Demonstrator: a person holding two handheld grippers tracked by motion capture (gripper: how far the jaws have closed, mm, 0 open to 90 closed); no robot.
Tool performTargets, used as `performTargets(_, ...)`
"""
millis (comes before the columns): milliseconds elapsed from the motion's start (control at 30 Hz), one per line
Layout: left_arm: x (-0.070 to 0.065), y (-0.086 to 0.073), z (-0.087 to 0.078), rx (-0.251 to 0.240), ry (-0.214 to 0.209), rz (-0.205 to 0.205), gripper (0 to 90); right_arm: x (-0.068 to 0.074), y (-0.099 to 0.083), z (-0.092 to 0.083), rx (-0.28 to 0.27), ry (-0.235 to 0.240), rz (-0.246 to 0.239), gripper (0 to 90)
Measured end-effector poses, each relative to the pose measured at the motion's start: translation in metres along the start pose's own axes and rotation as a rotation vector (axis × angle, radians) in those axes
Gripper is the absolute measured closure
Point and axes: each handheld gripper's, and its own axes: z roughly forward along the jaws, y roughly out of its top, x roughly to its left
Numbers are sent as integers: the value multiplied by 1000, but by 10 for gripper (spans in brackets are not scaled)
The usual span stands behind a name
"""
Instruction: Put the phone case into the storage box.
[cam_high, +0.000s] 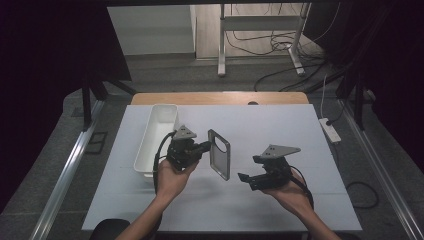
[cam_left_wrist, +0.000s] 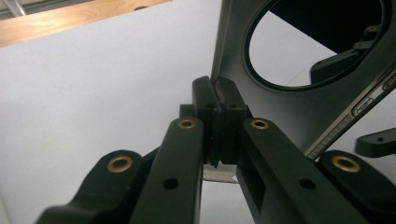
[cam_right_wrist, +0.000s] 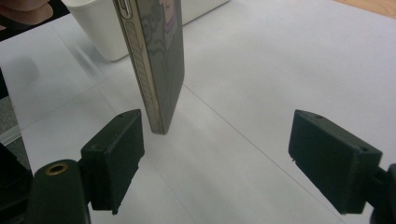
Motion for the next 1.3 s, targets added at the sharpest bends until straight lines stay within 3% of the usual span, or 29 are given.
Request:
performTargets(467, 10, 5, -5, 12, 27, 7, 888, -3, -10, -12, 30, -6, -3, 178)
performTargets(933, 28, 11, -11, 38, 24, -5, 888, -9, -19, -26, 51, -30, 11, 163)
performTargets(1300, 41, 17, -13, 44, 36, -20, 888, -17, -35, -42, 76, -82, 38, 139)
